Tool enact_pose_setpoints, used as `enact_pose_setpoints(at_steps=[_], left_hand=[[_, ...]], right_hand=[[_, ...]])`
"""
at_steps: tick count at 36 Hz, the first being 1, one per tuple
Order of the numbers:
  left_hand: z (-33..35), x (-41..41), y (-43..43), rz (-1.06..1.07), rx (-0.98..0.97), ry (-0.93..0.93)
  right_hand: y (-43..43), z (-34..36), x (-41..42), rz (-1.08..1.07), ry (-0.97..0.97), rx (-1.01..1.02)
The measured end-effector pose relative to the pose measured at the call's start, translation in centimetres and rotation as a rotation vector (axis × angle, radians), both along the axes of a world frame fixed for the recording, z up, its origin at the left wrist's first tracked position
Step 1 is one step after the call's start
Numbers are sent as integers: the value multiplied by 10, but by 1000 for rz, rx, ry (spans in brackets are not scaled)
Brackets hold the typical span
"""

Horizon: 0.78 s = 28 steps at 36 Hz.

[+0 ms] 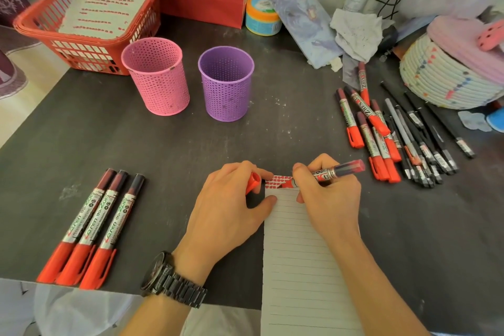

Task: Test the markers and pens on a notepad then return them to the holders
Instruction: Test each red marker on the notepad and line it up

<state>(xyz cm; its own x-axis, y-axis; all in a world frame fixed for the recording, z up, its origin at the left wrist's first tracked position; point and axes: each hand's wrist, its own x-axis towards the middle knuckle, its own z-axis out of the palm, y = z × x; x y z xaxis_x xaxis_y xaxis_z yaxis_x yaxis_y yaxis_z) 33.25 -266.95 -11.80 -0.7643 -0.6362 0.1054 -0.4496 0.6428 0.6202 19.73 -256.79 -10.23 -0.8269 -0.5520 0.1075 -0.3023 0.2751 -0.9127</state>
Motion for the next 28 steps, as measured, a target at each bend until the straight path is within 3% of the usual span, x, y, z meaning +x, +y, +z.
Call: enact_pose_setpoints(at_steps=[17, 28], left_hand=[[-3, 0, -1, 10, 29, -14], [3, 0, 0, 4, 87, -47]], right_hand=[[0, -2, 0, -16, -18, -32], [8, 16, -12, -34, -386, -272]])
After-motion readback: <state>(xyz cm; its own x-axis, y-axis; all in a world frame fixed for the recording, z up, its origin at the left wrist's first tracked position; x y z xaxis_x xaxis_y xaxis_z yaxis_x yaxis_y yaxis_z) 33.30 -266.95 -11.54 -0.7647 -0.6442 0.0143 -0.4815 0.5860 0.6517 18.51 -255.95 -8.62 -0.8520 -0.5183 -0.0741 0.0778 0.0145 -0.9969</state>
